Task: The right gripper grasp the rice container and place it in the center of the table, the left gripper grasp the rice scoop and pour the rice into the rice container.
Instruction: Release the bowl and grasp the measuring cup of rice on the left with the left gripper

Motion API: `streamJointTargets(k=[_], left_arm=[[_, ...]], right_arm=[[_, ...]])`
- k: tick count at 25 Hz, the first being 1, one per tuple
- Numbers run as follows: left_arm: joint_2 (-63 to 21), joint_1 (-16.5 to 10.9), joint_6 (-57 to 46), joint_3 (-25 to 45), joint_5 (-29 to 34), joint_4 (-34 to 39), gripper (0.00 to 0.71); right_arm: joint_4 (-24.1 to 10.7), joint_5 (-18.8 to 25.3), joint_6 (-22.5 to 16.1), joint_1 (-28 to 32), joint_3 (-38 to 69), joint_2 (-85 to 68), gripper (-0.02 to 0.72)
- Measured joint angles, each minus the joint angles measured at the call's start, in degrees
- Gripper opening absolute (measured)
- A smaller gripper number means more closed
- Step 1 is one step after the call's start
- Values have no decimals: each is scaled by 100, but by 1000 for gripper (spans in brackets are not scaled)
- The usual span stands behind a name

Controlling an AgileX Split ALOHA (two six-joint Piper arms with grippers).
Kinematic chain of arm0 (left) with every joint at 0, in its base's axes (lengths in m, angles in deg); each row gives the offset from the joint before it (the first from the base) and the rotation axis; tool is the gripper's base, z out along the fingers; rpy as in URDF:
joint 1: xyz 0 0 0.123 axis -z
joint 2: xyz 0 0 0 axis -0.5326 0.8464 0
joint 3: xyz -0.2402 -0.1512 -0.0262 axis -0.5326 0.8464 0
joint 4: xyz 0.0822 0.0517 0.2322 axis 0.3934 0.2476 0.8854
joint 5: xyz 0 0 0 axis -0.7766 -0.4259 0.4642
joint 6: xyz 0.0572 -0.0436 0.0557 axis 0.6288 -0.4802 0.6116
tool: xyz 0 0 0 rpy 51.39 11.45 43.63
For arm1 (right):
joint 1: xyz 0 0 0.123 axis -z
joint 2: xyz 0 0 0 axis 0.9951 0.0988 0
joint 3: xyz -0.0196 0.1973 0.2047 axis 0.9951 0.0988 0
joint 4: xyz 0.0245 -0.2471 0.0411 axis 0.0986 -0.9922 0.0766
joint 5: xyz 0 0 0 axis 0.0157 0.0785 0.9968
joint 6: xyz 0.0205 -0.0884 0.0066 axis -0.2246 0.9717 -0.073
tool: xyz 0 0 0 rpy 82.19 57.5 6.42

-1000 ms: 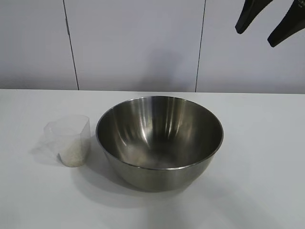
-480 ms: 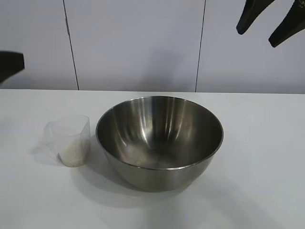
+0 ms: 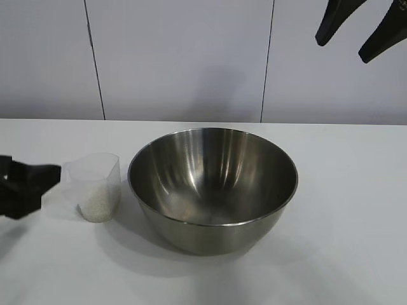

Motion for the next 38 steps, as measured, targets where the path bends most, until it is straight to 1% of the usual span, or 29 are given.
streamJointTargets(k=[2,7,13,20,28,38], left_arm=[[7,0,68,0,-36,-190,533],[7,0,152,0,-58,-504,533],[39,0,152,-8,-66,-522,533],[457,0,152,-193,-66,-527,533],[529,0,152,-587,-66,-527,533],[1140,0,152,-1056,-66,-527,533]], right_arm=[[0,-71,0,0,0,0,452],[0,-77,0,0,0,0,452],[-4,-78,0,0,0,0,452],[-4,-83,0,0,0,0,452],[-4,-102,0,0,0,0,452],[-4,-113,0,0,0,0,452]])
